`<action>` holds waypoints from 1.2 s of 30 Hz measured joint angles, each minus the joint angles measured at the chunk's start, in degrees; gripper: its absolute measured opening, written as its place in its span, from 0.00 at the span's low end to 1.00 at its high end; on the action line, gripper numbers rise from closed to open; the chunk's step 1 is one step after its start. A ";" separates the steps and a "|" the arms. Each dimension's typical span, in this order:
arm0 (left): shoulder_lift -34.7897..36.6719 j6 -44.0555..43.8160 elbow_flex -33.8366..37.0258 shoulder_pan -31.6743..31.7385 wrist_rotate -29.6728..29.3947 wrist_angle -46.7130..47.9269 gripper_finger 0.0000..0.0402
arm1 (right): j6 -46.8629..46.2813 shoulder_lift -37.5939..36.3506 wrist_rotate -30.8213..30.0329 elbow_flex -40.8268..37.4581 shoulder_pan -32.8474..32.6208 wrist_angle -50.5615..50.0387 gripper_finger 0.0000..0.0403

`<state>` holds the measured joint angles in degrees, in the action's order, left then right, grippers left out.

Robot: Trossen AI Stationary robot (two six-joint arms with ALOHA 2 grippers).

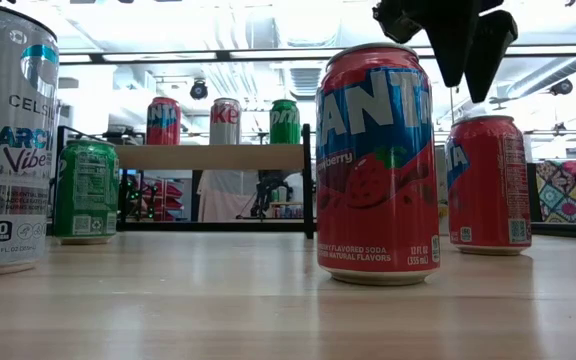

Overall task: Place canned beverage on shelf
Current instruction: Put the top red soda can aligned with the other red soda can on the shelf

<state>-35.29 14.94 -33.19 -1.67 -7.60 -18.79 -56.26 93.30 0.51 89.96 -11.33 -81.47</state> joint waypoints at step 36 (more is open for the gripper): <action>0.02 0.00 0.00 0.01 -0.02 -0.02 0.00 | 3.33 -0.07 1.01 -13.30 1.24 10.81 0.88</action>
<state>-35.27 14.94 -33.19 -1.66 -7.62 -18.81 -52.93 93.23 1.52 76.66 -10.09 -70.66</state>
